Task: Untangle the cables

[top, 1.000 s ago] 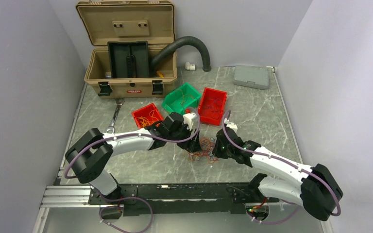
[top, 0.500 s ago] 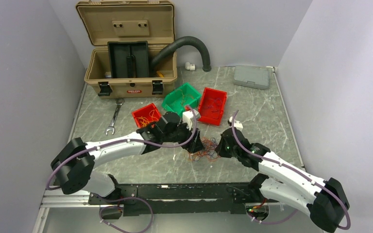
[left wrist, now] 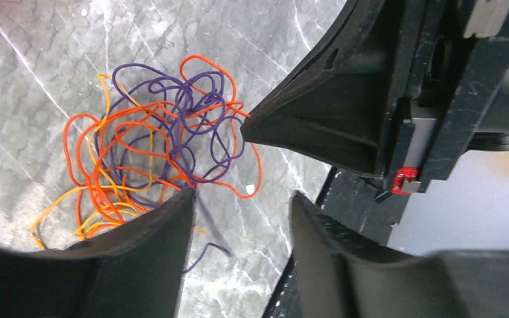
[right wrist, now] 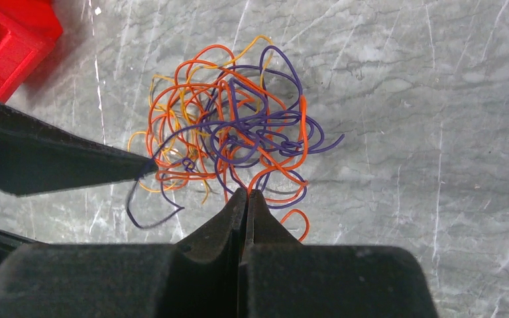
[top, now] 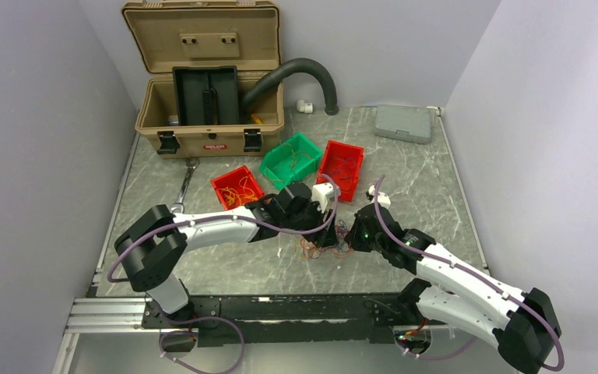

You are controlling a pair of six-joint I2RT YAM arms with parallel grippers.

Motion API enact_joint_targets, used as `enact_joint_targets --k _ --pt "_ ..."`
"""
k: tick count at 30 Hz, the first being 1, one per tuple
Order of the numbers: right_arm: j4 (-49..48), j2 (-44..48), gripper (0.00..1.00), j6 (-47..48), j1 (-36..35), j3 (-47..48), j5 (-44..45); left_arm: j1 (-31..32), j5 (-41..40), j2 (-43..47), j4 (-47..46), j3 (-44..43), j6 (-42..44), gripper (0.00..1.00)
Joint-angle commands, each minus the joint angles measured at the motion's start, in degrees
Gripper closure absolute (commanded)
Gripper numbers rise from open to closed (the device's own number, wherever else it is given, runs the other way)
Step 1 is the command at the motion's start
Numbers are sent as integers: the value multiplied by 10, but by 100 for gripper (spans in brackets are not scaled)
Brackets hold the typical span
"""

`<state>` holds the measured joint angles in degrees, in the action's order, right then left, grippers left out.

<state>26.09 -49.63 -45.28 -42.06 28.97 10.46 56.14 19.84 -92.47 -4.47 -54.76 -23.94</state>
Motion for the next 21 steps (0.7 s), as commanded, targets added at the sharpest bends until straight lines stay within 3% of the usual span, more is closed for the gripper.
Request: enact_joint_targets --k 1,6,10,15,17,21 --pt "1 9 100 -8 0 18 6 5 -23 -15 23 -36 -3 56" --pt "58 19 100 -50 1 27 77 5 -51 -6 44 -34 6 100" --pt "195 14 100 -184 1 45 224 3 -94 14 83 -27 15 100" --pt "292 38 100 -273 7 57 307 -17 -191 114 111 21 21 100" --pt "312 55 100 -291 12 59 322 -47 -227 156 126 42 7 100" --pt "361 77 100 -343 21 73 355 -135 -214 243 129 89 -24 100"
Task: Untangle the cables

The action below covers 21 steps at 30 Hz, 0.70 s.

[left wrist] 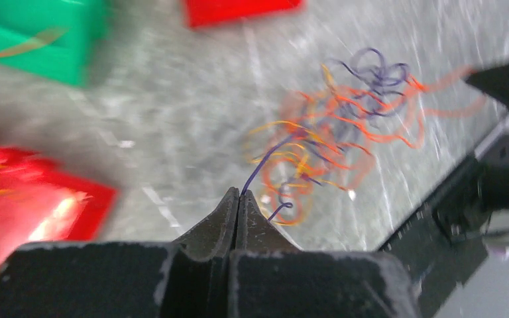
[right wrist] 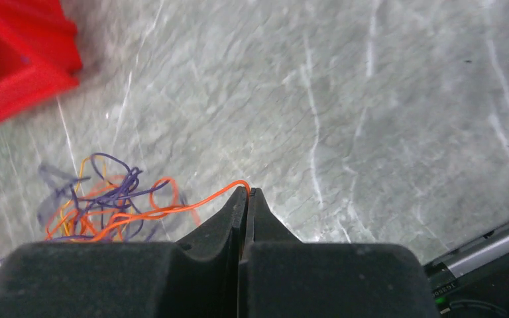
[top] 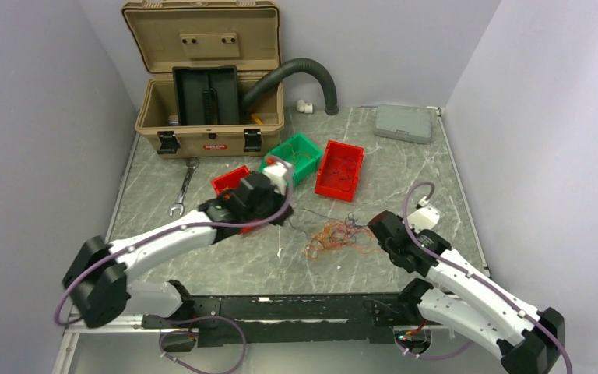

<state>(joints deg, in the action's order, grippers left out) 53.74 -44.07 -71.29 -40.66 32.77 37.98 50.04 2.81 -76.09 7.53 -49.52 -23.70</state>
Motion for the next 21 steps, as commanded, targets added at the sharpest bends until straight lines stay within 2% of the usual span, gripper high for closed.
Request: enact_joint_targets --k 1,6,9,12,15,18,21 --pt "101 26 100 -100 8 41 90 -90 -46 103 3 48 -33 100" --pt "214 39 100 -173 8 98 169 -104 -81 180 5 84 -41 100" --pt "182 54 100 -108 9 113 186 -104 -79 190 19 84 -35 100" --pt "109 74 100 -15 9 104 150 -105 -64 196 35 79 -28 100" --pt "15 96 100 70 8 78 73 -105 -43 207 46 79 -23 100" --pt "-21 114 100 90 8 57 12 -105 -34 224 57 81 -30 100" --pt "-17 121 100 91 8 51 -20 -105 -8 241 61 89 -40 100"
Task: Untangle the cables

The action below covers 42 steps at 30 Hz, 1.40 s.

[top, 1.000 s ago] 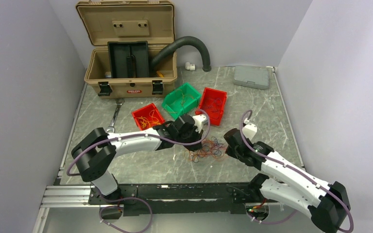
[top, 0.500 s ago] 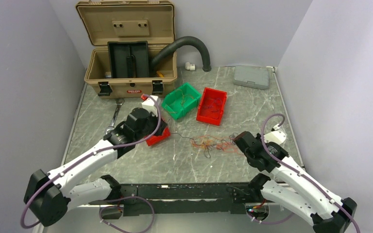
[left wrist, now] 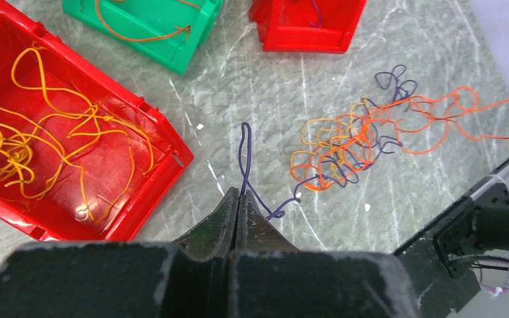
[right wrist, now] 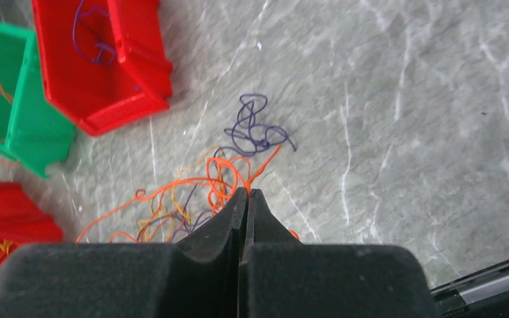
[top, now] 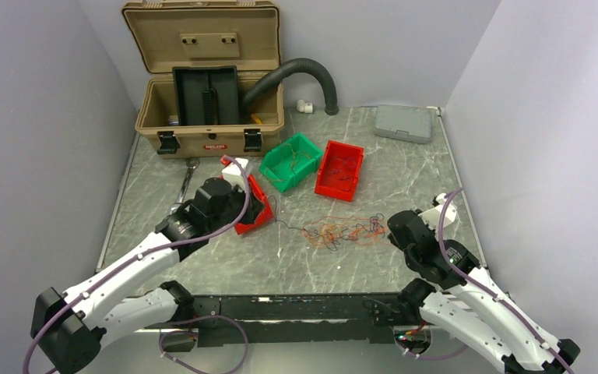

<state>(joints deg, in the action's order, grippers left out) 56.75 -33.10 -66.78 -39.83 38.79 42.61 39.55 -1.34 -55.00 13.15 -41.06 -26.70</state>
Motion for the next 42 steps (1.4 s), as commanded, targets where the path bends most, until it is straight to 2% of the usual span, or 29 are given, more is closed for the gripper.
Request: enact_joint_targets --k 1,16,26,32,38,40,42 --pt "-45 13 100 52 0 -10 -78 1 40 37 4 9 -15 100" --pt "-66 19 100 52 0 -16 -207 7 90 110 0 64 -44 100" --pt "-72 37 100 51 0 -33 -201 13 113 84 -16 81 -49 100" --pt "-87 11 100 52 0 -39 -193 24 108 73 -29 91 -57 100" --pt "-52 5 100 37 0 -18 -125 34 99 51 -26 86 -55 100" --pt "-48 7 95 36 0 -14 -106 39 98 39 -32 87 -52 100" --pt "-53 11 80 41 0 -16 -98 43 96 26 -39 85 -49 100"
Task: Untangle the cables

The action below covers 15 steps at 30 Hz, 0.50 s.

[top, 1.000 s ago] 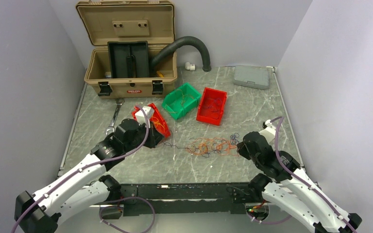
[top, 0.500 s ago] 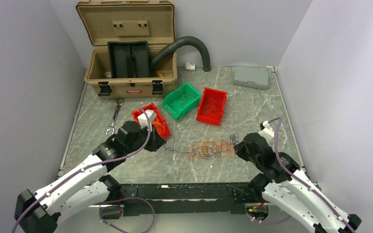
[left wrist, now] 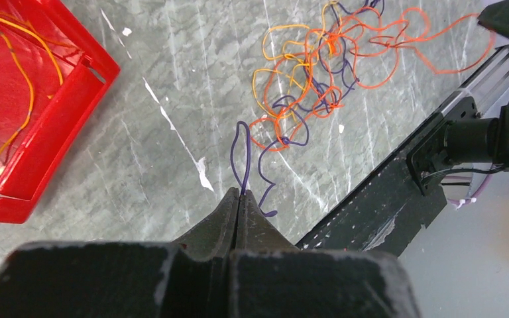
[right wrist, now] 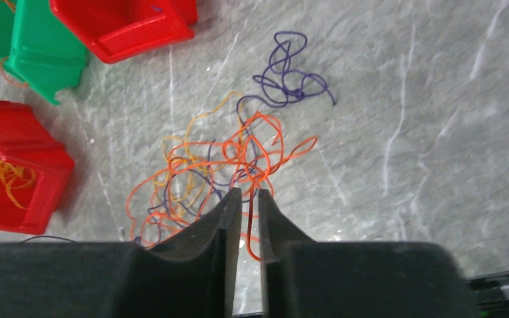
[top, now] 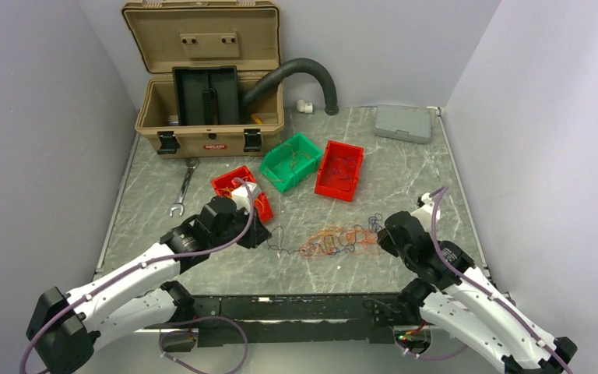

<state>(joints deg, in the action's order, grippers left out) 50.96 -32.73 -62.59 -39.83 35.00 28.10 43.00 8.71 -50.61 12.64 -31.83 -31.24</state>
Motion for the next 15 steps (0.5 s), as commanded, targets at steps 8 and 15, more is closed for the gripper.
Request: enact_joint_targets --k 8,15 --pt "-60 -16 20 52 0 4 41 25 -15 -49 -59 -16 6 100" --pt "-58 -133 21 97 34 45 58 36 -20 -70 -37 -35 34 94"
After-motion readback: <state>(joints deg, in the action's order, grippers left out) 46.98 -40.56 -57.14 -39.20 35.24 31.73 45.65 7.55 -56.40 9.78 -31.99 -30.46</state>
